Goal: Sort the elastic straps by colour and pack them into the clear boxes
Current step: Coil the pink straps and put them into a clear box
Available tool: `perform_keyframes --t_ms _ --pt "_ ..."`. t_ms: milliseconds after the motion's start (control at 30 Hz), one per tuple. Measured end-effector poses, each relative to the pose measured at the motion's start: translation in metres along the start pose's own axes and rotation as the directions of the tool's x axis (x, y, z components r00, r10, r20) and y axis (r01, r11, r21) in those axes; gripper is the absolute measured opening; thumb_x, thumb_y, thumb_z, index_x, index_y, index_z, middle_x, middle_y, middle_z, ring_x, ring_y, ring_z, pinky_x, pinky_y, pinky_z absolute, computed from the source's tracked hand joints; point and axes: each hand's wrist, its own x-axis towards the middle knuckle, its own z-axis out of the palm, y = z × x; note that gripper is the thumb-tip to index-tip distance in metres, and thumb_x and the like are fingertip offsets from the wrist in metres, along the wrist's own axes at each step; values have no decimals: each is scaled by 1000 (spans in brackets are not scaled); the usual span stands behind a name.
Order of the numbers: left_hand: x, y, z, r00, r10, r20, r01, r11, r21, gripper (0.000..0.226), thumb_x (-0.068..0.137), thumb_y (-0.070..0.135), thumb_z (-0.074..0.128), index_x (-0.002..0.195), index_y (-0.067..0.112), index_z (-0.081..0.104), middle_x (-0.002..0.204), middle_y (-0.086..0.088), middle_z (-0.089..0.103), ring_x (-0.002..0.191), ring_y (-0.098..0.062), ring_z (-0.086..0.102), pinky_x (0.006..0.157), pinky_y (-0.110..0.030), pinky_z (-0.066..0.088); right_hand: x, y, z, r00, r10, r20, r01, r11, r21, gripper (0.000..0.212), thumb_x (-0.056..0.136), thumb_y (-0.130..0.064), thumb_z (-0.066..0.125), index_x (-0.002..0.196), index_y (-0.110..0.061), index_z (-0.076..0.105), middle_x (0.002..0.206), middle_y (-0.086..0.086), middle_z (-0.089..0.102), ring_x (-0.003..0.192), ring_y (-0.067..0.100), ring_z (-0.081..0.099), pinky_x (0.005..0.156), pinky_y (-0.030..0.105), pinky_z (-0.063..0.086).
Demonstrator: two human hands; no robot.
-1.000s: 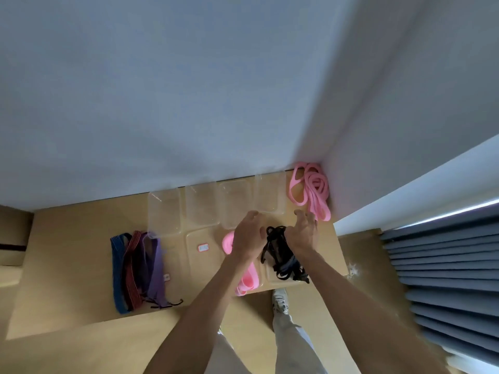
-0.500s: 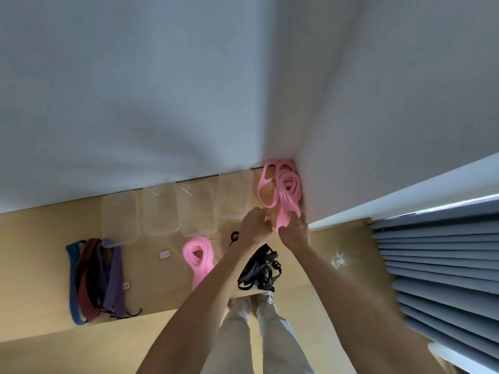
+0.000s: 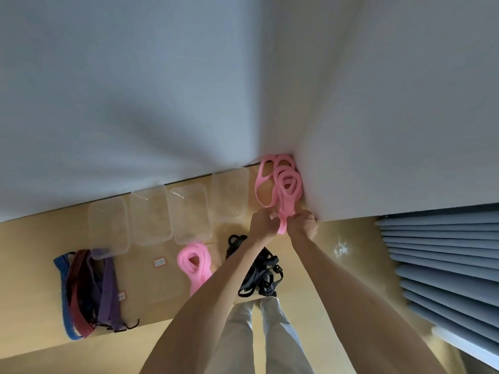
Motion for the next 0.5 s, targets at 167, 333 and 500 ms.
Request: perform_keyframes --t_ms 167,333,500 --pt "8 -1 2 997 -76 8 76 985 -155 24 91 6 52 103 -2 70 111 -18 72 105 -33 67 85 -32 53 3 -2 -2 996 48 -81 -35 987 156 20 76 7 60 88 -2 73 93 16 71 79 31 68 69 31 55" --pt "11 17 -7 936 -334 108 341 787 -515 28 94 18 68 74 2 60 55 -7 61 56 -27 63 55 -32 51 -10 -16 -13 999 -23 48 8 956 293 23 73 -1 68 82 -21 61 70 -9 61 62 4 55 48 17 40" --pt "5 35 -15 908 -399 131 390 686 -614 19 86 -4 70 69 -1 62 66 -16 60 57 -25 56 66 -41 53 -30 -20 -18 992 -120 30 112 973 199 11 82 -7 64 83 -16 70 69 0 64 55 7 54 44 17 37"
